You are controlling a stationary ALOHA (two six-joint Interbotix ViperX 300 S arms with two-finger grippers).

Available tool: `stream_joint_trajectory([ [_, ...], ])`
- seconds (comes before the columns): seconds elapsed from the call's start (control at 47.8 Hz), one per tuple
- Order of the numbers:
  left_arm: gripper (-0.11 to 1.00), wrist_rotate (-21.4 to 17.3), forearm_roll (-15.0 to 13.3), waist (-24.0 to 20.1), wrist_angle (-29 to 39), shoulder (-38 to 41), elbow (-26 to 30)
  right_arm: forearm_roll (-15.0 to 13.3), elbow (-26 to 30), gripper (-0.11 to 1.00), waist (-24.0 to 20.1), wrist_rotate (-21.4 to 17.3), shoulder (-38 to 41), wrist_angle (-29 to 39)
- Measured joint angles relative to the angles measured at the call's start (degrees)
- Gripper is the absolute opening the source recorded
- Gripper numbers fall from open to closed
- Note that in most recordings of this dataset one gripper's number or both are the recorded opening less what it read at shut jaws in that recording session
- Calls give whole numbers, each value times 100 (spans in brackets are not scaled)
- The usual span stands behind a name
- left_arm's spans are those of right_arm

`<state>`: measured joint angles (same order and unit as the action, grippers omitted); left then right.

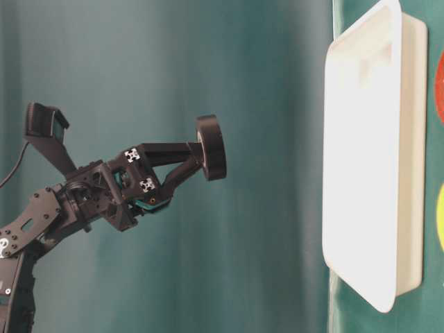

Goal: Pick up the tape from a random location and place it into the white case.
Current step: 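Lift the black roll and carry it up to the white tray, then lower the black roll into the tray and open the left gripper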

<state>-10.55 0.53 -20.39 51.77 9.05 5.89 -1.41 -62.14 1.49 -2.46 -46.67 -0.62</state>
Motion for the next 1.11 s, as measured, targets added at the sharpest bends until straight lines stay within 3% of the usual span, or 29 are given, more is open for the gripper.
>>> stream_joint_trajectory([
  [1.108, 19, 9, 0, -18, 62, -9, -26, 0, 0, 93, 9, 0, 44, 44],
])
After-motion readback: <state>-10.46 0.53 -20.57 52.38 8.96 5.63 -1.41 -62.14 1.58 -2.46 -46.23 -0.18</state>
